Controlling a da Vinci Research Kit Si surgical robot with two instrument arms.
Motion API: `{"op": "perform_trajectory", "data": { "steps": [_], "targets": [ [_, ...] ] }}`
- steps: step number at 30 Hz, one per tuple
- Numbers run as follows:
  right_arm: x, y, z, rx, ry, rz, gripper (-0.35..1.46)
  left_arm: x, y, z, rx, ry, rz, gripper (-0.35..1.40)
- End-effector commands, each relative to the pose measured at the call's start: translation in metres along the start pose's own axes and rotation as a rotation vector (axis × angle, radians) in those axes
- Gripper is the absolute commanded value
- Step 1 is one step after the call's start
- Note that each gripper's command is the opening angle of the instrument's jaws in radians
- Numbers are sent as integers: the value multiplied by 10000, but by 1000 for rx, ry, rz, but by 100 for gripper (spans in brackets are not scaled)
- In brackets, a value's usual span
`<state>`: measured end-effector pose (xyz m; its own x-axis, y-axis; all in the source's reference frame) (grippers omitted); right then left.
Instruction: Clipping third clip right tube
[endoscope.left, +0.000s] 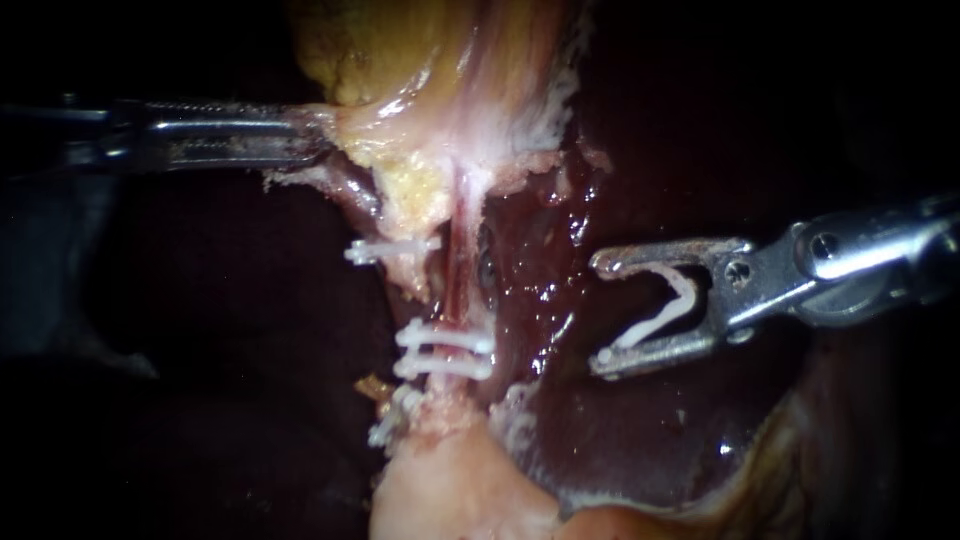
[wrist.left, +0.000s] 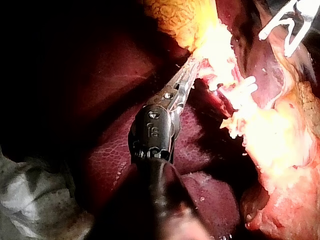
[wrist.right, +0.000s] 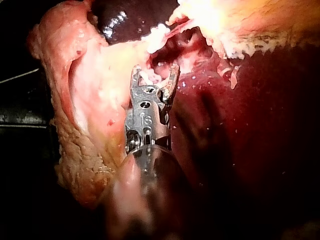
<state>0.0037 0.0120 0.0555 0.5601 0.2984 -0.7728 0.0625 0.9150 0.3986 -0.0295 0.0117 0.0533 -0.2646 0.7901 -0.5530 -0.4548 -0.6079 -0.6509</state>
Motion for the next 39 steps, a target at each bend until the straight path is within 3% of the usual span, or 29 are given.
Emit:
{"op": "perform_trajectory", "data": {
  "steps": [1, 7, 11, 14, 18, 27, 33, 39],
  "targets": [
    [0, 0, 0, -1, 0, 1, 50, 1, 0, -1, -2, -1, -1, -35],
    [0, 0, 0, -1, 0, 1, 50, 25, -2, -32, -12, -6, -12, -35],
    [-1, 2, 0, -2, 0, 1, 50, 47, 0, -59, -3, 21, -27, -35],
    [-1, 2, 0, -1, -3, 1, 50, 53, 2, -70, 2, 30, -32, -35],
    [0, 3, 2, -6, -1, 3, 50, 53, 3, -71, 2, 31, -32, -35],
    [17, 9, 34, -25, 18, 119, 50, 52, 5, -70, 4, 31, -32, -35],
    [29, 20, 61, 2, 58, 182, 49, 51, 5, -70, 5, 31, -31, -35],
    [36, 33, 91, 0, 68, 222, 49, 50, 6, -69, 5, 32, -31, -35]
  ]
}}
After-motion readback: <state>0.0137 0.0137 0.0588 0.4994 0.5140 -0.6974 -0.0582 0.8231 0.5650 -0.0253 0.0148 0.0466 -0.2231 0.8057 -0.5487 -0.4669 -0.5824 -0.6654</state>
